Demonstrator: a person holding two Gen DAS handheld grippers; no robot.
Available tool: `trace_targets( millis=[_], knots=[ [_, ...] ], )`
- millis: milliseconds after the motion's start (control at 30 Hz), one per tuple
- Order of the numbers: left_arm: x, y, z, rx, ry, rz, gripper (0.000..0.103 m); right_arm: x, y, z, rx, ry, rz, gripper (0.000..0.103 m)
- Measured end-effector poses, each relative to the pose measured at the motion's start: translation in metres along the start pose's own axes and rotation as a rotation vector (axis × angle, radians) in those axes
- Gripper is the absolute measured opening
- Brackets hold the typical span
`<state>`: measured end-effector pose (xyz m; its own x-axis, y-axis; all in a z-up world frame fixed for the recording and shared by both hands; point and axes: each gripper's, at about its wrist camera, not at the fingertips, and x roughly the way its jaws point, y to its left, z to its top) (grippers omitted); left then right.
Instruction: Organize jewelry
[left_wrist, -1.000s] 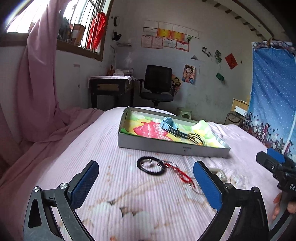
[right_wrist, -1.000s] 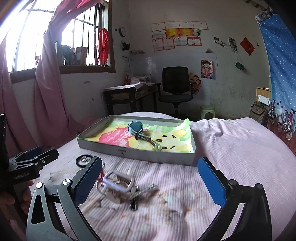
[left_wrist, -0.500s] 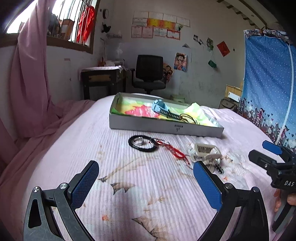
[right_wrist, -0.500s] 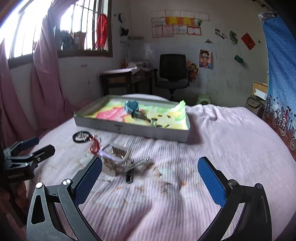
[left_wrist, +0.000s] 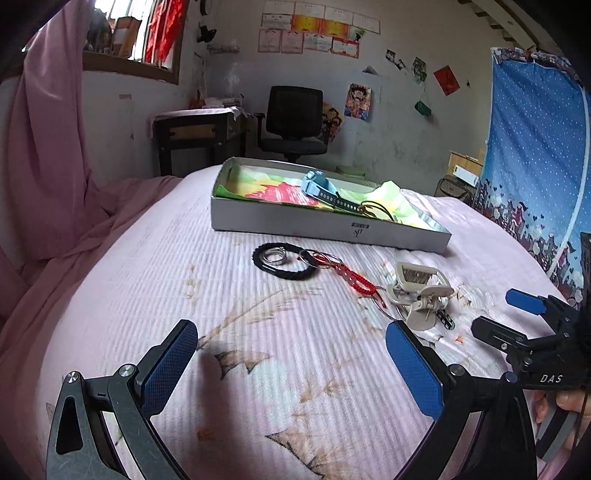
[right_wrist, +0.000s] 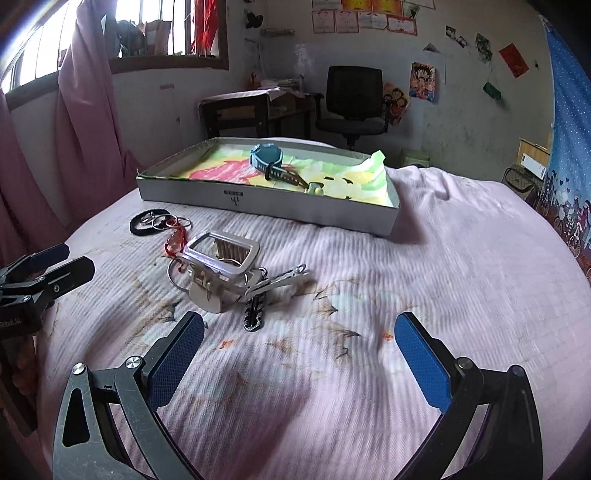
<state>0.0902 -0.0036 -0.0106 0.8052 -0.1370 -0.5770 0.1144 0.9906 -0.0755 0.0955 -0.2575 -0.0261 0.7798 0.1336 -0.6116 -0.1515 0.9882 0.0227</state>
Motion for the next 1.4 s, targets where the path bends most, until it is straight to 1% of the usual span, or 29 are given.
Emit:
trace_targets(
  millis=[133,167,233,267,300,333,367,400,500,667,733,900,967,1167,1267,1400],
  knots=[
    [0.005,-0.006,0.001,0.027,0.017,-0.023,0.103,0.005,0.002,0.001,-0.003,0.012,0.011,0.101],
    [0.006,-0.007,0.001,0.032,0.021,-0.028,0.102,0.007,0.003,0.002,-0.005,0.014,0.015,0.1],
    [0.008,-0.008,0.003,0.042,0.028,-0.045,0.099,0.008,0.005,0.002,-0.01,0.018,0.024,0.093],
    [0.01,-0.009,0.004,0.045,0.032,-0.054,0.098,0.009,0.006,0.003,-0.013,0.023,0.029,0.087],
    [0.012,-0.009,0.005,0.049,0.038,-0.064,0.094,0.011,0.008,0.003,-0.016,0.029,0.035,0.082],
    [0.013,-0.01,0.005,0.051,0.043,-0.071,0.09,0.013,0.009,0.003,-0.019,0.036,0.041,0.08],
    [0.015,-0.011,0.007,0.054,0.046,-0.079,0.088,0.014,0.009,0.003,-0.021,0.042,0.045,0.076],
    [0.017,-0.012,0.009,0.052,0.046,-0.085,0.084,0.016,0.01,0.003,-0.024,0.047,0.051,0.071],
    [0.022,-0.015,0.015,0.049,0.048,-0.114,0.078,0.02,0.013,0.003,-0.029,0.059,0.066,0.064],
    [0.037,-0.024,0.022,0.068,0.077,-0.143,0.066,0.024,0.015,0.004,-0.034,0.064,0.07,0.058],
    [0.043,-0.026,0.025,0.073,0.097,-0.152,0.06,0.025,0.016,0.005,-0.03,0.063,0.073,0.057],
    [0.06,-0.03,0.03,0.068,0.142,-0.169,0.054,0.033,0.012,0.011,-0.01,0.067,0.087,0.051],
    [0.066,-0.03,0.031,0.065,0.156,-0.178,0.053,0.037,0.012,0.013,-0.008,0.069,0.096,0.051],
    [0.077,-0.03,0.034,0.057,0.19,-0.182,0.043,0.05,0.008,0.019,0.01,0.087,0.119,0.039],
    [0.08,-0.031,0.033,0.059,0.198,-0.184,0.037,0.053,0.003,0.019,0.038,0.096,0.13,0.033],
    [0.078,-0.029,0.03,0.047,0.195,-0.196,0.022,0.056,-0.003,0.019,0.066,0.103,0.131,0.027]
  ],
)
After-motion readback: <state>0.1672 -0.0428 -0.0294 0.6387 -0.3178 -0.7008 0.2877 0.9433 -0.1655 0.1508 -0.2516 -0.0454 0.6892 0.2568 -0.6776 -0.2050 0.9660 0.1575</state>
